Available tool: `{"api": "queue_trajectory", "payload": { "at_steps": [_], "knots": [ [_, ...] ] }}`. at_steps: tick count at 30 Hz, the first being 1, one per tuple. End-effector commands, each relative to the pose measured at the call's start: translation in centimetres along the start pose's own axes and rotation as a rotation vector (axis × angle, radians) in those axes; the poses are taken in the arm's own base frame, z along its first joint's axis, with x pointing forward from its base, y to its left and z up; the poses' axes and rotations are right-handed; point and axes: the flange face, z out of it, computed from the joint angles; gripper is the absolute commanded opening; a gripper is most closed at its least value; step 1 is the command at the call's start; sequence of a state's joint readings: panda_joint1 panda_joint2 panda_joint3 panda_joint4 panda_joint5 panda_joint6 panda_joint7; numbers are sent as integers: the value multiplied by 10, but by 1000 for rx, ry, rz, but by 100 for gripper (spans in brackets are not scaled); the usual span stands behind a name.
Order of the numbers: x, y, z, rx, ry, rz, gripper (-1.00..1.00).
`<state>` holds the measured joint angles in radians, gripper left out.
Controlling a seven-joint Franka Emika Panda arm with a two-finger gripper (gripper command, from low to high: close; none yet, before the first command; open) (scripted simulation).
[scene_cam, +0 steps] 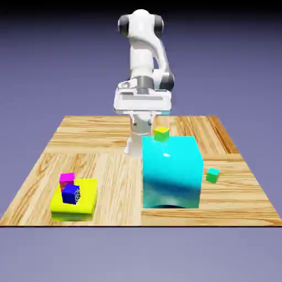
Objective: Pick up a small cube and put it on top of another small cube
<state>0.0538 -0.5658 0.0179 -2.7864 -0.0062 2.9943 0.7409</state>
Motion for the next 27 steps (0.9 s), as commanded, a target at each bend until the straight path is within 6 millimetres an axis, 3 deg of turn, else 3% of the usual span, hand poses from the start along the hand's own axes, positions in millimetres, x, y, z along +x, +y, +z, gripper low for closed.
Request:
{"api": "queue_trajectory", "payload": {
  "at_steps": [1,7,11,15,19,24,26,27],
  "knots": [
    [-12,-13,11,-17,-52,-38,0],
    [-104,-82,67,-134,-340,-285,0],
    [-182,-117,90,-224,-508,-466,0],
    [-269,-139,102,-322,-654,-657,0],
    [-360,-147,102,-429,-775,-858,0],
    [-460,-132,99,-575,-891,-1077,0],
    [-444,-106,138,-623,-922,-992,0],
    [-444,-106,139,-623,-922,-992,0]
  ]
}}
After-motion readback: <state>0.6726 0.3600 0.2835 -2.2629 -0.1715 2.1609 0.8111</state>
